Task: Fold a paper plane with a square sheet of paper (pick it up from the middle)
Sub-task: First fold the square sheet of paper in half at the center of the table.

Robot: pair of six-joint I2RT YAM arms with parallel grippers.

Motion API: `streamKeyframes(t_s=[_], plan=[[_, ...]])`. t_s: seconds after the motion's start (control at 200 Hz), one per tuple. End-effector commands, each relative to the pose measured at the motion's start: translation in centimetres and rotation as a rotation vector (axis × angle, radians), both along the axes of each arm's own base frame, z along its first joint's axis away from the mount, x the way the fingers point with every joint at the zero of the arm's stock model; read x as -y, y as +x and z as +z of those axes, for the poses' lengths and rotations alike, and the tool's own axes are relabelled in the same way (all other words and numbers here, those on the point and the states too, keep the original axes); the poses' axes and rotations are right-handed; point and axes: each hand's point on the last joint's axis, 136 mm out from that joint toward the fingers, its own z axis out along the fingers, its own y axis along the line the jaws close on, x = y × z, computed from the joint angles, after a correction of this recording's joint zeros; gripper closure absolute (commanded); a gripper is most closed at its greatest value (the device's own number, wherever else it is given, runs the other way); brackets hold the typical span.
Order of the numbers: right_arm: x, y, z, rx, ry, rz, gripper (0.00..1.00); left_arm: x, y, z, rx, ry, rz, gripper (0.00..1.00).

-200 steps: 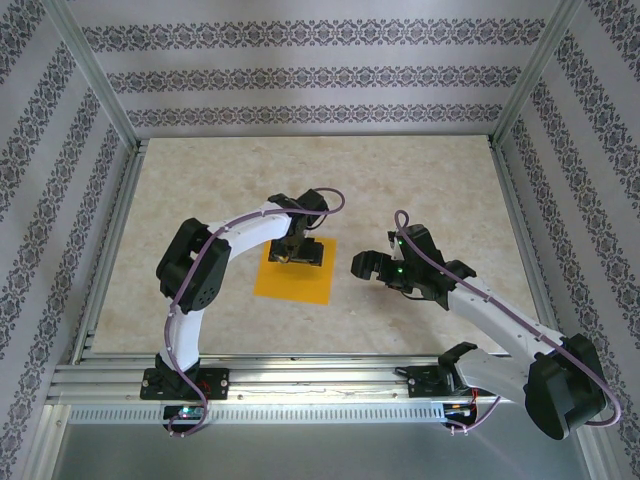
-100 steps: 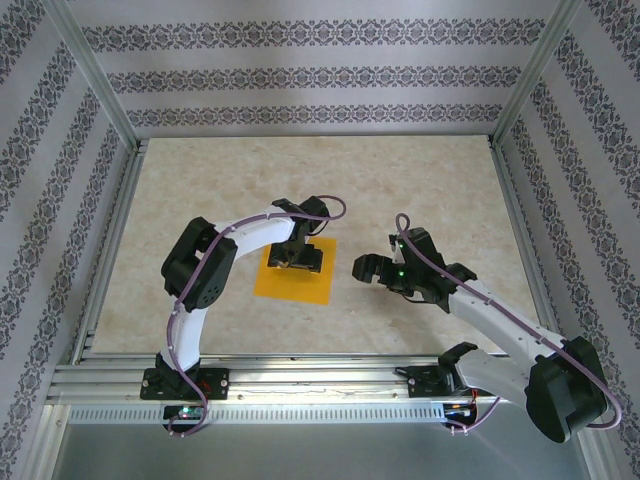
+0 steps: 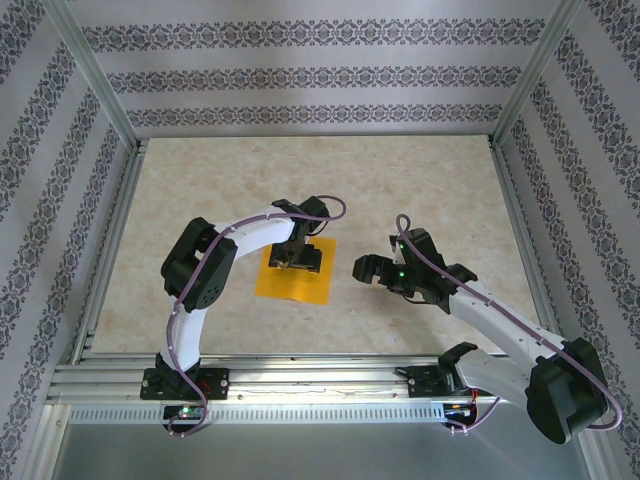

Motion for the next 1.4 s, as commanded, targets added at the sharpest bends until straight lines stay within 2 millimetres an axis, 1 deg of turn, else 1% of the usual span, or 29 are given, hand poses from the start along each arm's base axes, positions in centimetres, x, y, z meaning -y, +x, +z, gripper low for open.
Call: streamKeyframes(t_s=[0.0,0.11,0.135,0.19,0.27,0.33,0.36,0.495,0.58,0.62,0.709,0.804,0.854,0.914,0.989,1.064,1.119,1.204,1.254,1.299,1.344,1.394], plan=[[0.4,-0.2,-0.1,-0.013,0.006,-0.025,0.02,0.3,-1.7,-2.9,-0.071,-0.011,-0.019,0.19],[0.4,-0.2,0.1,-0.008,0.007,-0.03,0.02,0.3,-1.4,-2.4,-0.055,-0.016,-0.017,0.2],[0.4,-0.1,0.1,-0.006,0.006,-0.031,0.02,0.3,-1.4,-2.4,-0.051,-0.016,-0.018,0.22],[0.4,-0.1,0.2,-0.004,0.007,-0.033,0.02,0.4,-1.2,-2.0,-0.039,-0.022,-0.021,0.24],[0.5,0.0,0.4,0.005,0.007,-0.036,0.02,1.2,-1.0,-1.4,-0.018,-0.066,-0.048,0.31],[0.3,0.1,0.7,0.019,0.013,-0.024,0.02,1.4,-0.6,-0.8,0.003,-0.079,-0.052,0.32],[0.3,0.2,0.9,0.027,0.011,-0.023,0.02,1.5,-0.4,-0.5,0.014,-0.086,-0.054,0.35],[1.6,0.7,1.2,0.055,-0.05,-0.07,0.02,2.1,0.3,0.8,0.056,-0.118,-0.058,0.5],[2.1,0.9,1.3,0.072,-0.073,-0.085,0.02,2.3,0.8,1.8,0.099,-0.137,-0.059,0.52],[2.2,0.9,1.4,0.076,-0.076,-0.082,0.02,2.5,1.1,2.4,0.132,-0.154,-0.061,0.58],[2.5,0.9,1.2,0.072,-0.091,-0.084,0.02,2.5,1.7,3.5,0.195,-0.183,-0.045,0.6],[3.2,1.1,0.9,0.057,-0.127,-0.107,0.02,2.6,1.7,4.4,0.223,-0.211,-0.036,0.64],[3.7,1.2,0.6,0.048,-0.152,-0.121,0.02,2.9,1.6,4.8,0.231,-0.238,-0.034,0.64],[4.4,1.3,0.3,0.038,-0.189,-0.135,0.02,3.4,1.4,5.6,0.233,-0.281,-0.032,0.64],[5.5,1.5,0.1,0.021,-0.245,-0.155,0.02,4.7,1.2,7.0,0.234,-0.369,-0.032,0.64],[6.8,2.0,0.6,0.018,-0.294,-0.198,0.02,6.4,1.0,8.8,0.238,-0.491,-0.025,0.64],[7.3,2.4,1.1,0.029,-0.296,-0.216,0.02,7.6,1.0,10.2,0.24,-0.585,-0.017,0.64],[6.8,3.2,2.5,0.087,-0.231,-0.201,0.02,9.7,0.9,12.6,0.242,-0.753,0.0,0.64],[6.3,3.4,3.3,0.117,-0.164,-0.19,0.02,10.5,1.0,13.8,0.251,-0.83,0.019,0.64],[5.7,3.6,4.3,0.155,-0.081,-0.181,0.02,10.9,0.9,14.5,0.251,-0.887,0.036,0.64],[5.5,3.6,5.0,0.178,-0.018,-0.188,0.02,11.3,1.0,15.2,0.263,-0.938,0.048,0.63],[5.6,3.7,5.6,0.199,0.026,-0.208,0.02,11.4,1.1,15.3,0.27,-0.972,0.073,0.63]])
